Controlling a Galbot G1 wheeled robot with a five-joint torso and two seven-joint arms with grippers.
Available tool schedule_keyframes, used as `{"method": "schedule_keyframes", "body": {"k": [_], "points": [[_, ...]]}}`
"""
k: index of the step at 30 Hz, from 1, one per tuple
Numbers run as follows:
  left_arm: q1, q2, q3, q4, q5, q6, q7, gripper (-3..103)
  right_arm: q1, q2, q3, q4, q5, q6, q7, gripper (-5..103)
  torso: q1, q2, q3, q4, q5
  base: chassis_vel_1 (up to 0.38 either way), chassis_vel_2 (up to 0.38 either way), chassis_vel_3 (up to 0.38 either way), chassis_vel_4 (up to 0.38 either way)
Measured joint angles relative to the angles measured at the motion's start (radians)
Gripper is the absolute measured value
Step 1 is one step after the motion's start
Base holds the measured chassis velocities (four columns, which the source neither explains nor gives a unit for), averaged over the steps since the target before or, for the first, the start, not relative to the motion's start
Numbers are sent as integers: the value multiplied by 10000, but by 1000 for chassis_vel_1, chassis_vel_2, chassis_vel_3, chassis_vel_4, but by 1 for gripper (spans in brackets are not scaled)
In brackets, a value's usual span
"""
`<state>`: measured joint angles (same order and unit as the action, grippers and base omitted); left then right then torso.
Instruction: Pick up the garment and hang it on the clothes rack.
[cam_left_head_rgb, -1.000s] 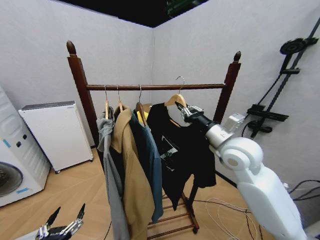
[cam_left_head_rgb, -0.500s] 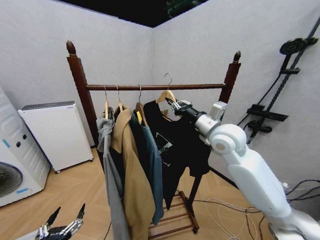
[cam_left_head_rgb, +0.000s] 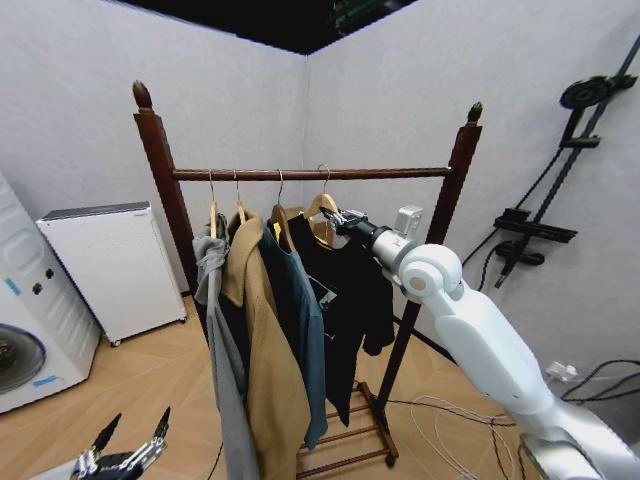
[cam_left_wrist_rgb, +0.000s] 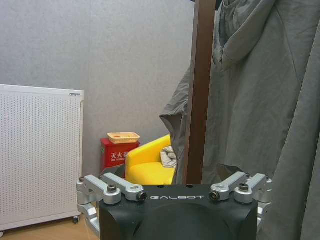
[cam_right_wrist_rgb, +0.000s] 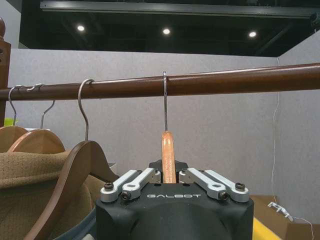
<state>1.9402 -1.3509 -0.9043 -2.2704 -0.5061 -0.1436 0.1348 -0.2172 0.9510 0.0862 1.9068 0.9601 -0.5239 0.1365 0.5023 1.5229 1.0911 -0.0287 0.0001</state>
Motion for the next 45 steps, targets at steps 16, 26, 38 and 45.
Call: {"method": "schedule_keyframes", "body": {"k": [16, 26, 38, 45], "points": [[0, 0, 0, 0, 0, -1, 2, 100, -102, 29, 107, 127, -194, 192, 0, 32, -1, 0, 0, 1, -2, 0, 0, 0, 0], [0, 0, 1, -1, 0, 0, 8, 100, -2581, -644, 1744, 2501, 266, -321, 370, 71, -1, 0, 0, 0, 2, 0, 0, 0, 0], [0, 0, 0, 0, 0, 0, -1, 100, -8274, 236, 3757, 4868, -1612, -382, 2325, 100, -3, 1, -1, 2, 3, 0, 0, 0, 0], [0, 0, 1, 0, 0, 0, 3, 100, -11983, 3159, 4316, 5470, -5415, 635, 1833, 100, -4, 2, -2, -3, -5, 0, 0, 0, 0]]}}
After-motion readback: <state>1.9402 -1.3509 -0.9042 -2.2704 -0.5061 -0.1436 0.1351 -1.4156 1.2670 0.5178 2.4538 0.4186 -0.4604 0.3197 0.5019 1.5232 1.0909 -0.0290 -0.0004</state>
